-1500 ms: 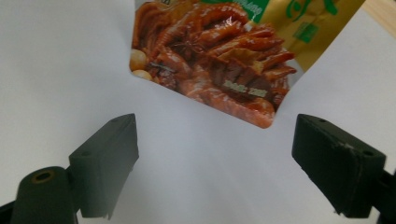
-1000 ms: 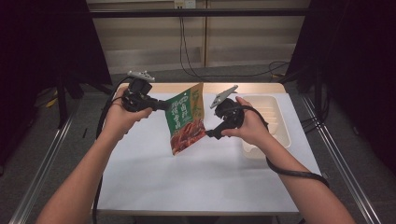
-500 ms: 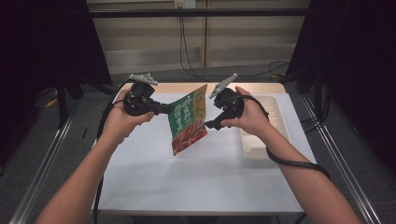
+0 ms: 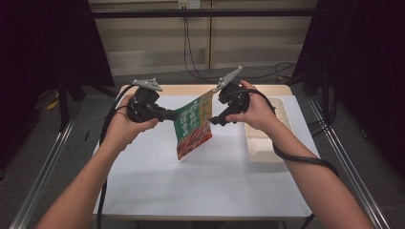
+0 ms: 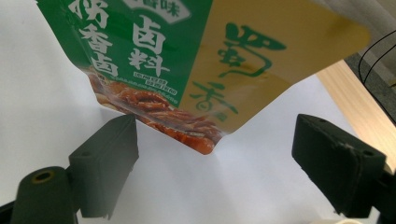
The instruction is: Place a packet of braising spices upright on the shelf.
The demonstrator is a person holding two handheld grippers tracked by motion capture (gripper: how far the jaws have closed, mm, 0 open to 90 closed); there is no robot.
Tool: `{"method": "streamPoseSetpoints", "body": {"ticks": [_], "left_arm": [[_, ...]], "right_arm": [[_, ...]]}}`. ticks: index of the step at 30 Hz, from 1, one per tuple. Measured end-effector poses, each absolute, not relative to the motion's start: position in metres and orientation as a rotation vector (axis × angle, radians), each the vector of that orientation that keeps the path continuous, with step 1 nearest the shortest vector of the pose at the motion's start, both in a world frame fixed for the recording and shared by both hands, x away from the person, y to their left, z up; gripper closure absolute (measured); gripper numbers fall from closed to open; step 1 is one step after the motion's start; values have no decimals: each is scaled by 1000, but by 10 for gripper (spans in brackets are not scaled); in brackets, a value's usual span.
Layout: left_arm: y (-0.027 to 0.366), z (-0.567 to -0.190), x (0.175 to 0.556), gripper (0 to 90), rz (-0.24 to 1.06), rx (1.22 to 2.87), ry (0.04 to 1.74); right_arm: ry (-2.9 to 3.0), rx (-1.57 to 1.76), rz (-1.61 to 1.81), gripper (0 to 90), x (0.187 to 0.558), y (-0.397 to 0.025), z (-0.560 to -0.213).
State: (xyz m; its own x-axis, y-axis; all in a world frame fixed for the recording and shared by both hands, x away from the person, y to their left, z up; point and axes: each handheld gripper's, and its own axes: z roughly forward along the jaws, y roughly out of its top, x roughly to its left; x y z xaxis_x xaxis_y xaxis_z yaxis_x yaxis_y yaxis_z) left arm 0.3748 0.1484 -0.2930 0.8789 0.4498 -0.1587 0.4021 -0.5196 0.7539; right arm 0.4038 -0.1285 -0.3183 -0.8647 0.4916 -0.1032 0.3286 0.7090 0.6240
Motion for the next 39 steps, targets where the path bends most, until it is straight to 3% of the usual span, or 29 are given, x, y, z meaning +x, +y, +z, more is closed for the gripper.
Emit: {"method": "streamPoseSetpoints", "body": {"ticks": [39], "left_arm": [[145,-291,372,900,36,2195,569]], "right_arm": [[2670,587,820,150,422,-124,-293]]}}
